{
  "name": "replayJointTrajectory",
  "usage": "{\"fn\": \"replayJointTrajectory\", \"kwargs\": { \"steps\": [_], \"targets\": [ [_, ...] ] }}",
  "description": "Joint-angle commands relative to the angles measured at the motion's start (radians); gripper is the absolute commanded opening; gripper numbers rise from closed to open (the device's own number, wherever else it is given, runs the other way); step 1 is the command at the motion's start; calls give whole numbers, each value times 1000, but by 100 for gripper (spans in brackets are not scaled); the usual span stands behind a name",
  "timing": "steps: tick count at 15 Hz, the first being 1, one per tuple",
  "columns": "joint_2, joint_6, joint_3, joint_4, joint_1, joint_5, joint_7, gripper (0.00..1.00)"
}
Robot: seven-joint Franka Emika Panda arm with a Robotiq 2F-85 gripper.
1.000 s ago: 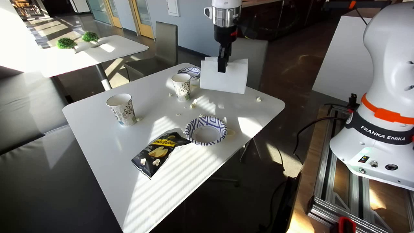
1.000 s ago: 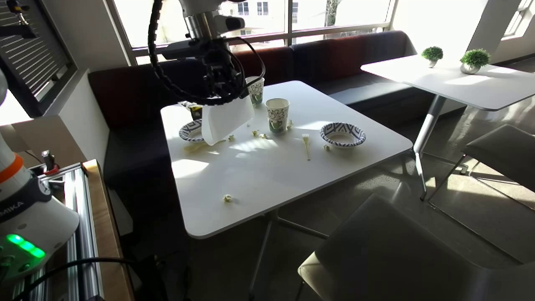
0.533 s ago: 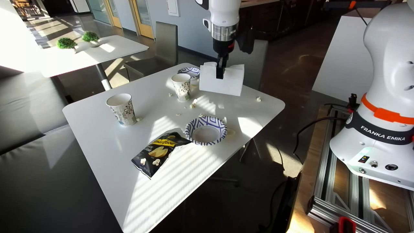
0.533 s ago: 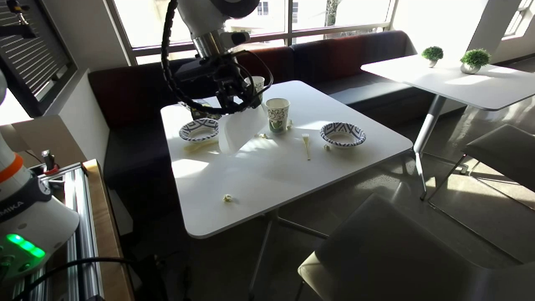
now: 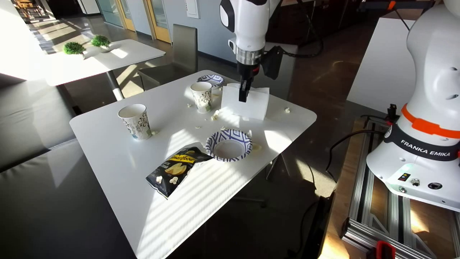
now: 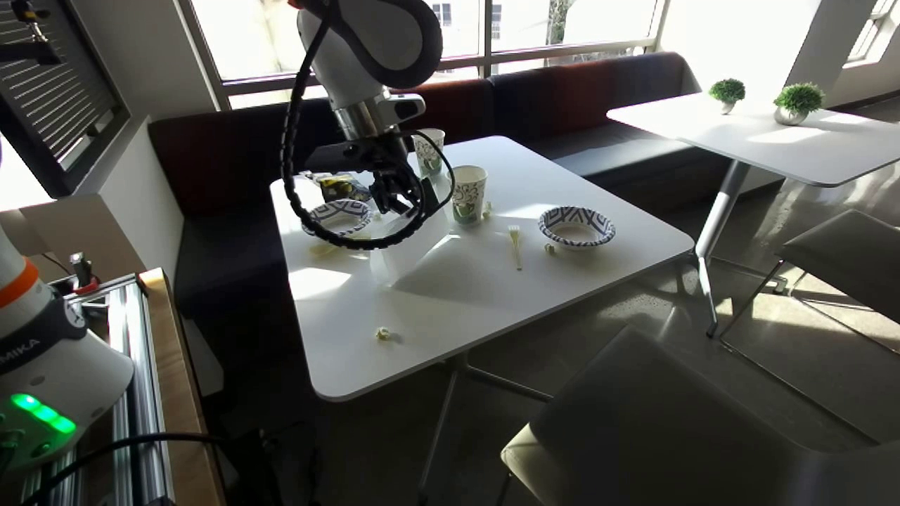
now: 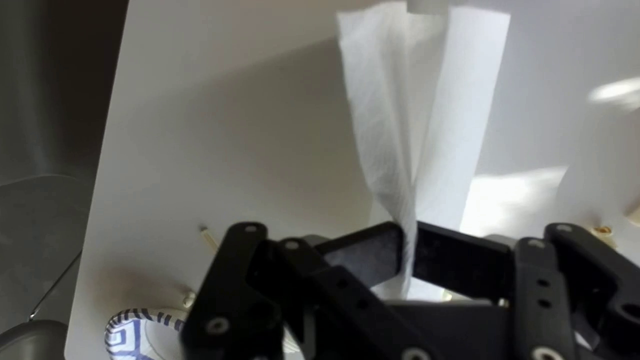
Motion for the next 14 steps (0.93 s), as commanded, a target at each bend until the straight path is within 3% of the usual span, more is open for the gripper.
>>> {"fn": "replayJointTrajectory", "kwargs": {
  "steps": [1,2,3,5,9,13,14],
  "targets": [
    [-16,-38,70,-16,-64,17,-36,0],
    [-12,-35,80,-13,-72,8,-39,25],
    [-19,-37,92,-13,-84,8,-44,26],
    [-31,-36,97,-13,-91,-1,-45,39],
    [-97,-17,42,-22,-54,-43,-31,70],
    [-209,87,-4,-21,-39,-86,-8,98],
    [-246,128,-4,-19,-45,-95,0,100]
  ]
}}
